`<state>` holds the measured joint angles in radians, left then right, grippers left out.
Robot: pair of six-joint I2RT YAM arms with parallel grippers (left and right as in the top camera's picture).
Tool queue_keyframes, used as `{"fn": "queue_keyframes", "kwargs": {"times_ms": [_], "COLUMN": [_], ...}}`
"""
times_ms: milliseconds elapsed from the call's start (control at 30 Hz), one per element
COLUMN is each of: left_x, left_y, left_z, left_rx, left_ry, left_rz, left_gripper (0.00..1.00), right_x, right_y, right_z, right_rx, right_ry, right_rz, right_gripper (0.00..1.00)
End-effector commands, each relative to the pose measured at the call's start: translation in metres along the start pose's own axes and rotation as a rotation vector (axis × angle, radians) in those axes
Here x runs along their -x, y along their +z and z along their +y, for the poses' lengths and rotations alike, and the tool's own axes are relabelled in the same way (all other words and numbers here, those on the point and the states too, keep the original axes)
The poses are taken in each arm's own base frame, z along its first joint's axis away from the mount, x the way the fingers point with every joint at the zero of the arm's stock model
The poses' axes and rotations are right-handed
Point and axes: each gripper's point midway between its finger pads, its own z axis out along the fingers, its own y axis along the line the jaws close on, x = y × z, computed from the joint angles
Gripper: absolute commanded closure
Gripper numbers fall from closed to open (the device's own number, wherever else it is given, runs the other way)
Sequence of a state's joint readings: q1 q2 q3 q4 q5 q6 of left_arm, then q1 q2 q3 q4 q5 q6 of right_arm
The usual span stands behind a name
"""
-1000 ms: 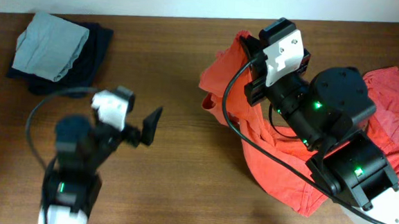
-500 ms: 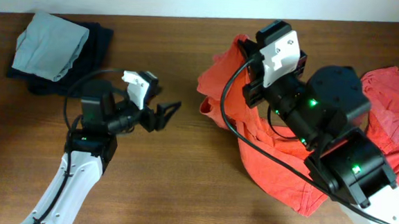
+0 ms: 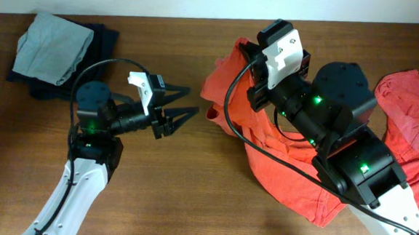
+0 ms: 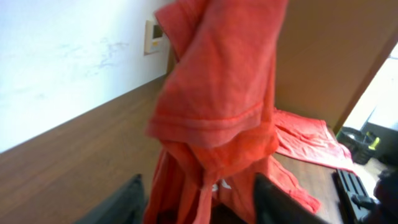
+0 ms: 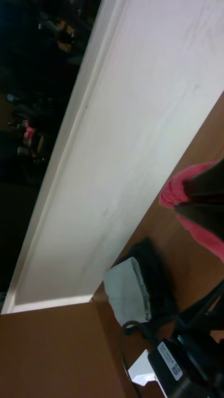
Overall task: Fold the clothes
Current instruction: 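Reach the left gripper to the shirt edge held by the right gripper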
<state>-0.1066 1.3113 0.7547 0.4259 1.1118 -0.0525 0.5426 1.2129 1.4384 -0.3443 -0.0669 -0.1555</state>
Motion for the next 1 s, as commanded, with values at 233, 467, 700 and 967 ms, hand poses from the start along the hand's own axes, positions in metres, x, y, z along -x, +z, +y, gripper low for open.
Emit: {"fn": "queue_keyframes", "kwargs": {"times_ms": [233, 467, 700, 967], "left_x": [0.008, 0.021, 0.021, 0.026], "left_y": [0.002, 0.019, 0.046, 0.062], "left_z": [-0.011, -0.030, -0.023, -0.011], "left_rx": [-0.058, -0.099, 0.046, 0.225], "left_ry": [0.092, 0.192, 0.190, 0.188], "left_rz": [-0.013, -0.056, -0.059, -0.077], "left_gripper": [0.20, 0.20, 0.20, 0.27], "right_x": [0.015, 0.016, 0.016, 0.011], "right_y": [-0.006, -0.006, -0.006, -0.001], "right_z": [-0.001, 0.003, 0.003, 0.004], "right_rx": [0.002, 0.026, 0.026, 0.029], "right_ry": [0.039, 0.061, 0.061, 0.061], "right_rz": [-0.041, -0.044, -0.044, -0.032], "right_gripper": [0.96, 0.96, 0.96, 0.96]}}
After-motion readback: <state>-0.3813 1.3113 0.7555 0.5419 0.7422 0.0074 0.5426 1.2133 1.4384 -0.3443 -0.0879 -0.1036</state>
